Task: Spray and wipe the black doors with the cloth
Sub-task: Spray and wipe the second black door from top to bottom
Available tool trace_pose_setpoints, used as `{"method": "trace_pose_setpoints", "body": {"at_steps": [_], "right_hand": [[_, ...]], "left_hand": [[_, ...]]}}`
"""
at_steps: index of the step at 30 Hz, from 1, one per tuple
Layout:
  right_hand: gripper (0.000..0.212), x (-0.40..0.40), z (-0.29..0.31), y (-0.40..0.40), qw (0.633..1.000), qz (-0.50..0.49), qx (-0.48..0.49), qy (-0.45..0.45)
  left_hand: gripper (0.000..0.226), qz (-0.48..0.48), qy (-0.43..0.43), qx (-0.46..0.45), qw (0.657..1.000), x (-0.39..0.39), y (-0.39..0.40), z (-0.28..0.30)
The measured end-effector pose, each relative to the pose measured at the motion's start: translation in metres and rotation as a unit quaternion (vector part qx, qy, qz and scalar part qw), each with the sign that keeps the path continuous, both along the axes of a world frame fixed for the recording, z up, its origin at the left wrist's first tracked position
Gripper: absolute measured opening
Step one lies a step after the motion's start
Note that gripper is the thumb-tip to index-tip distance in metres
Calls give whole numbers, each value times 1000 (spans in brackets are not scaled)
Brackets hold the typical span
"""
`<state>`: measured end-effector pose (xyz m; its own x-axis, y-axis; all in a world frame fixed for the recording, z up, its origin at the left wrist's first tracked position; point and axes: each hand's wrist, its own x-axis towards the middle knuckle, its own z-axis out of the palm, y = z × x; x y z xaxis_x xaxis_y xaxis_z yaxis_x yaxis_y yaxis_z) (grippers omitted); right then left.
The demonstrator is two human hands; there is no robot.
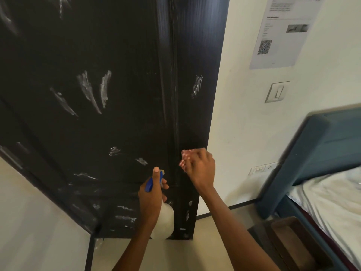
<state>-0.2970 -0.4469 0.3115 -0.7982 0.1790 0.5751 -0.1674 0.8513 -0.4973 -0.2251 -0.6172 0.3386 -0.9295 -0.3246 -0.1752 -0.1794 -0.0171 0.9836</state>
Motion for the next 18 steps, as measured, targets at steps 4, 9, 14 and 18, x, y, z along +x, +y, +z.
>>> {"method": "trace_pose_setpoints", "body": {"at_steps": [4,9,14,18], "right_hand": [[33,8,1,8,949,-87,-287,-101],[28,3,7,-9,953,-87,-282,-68],[24,-14,4,-26,993,-7,112,23],[25,-7,4,5,1000,-25,-10,2]], "left_hand": [[52,6,8,30,999,5,-4,0],[47,3,4,22,1000,9,-8,-1],[47,3,-7,11,1000,5,-9,7],[51,6,19,22,1000,5,-4,10]]}}
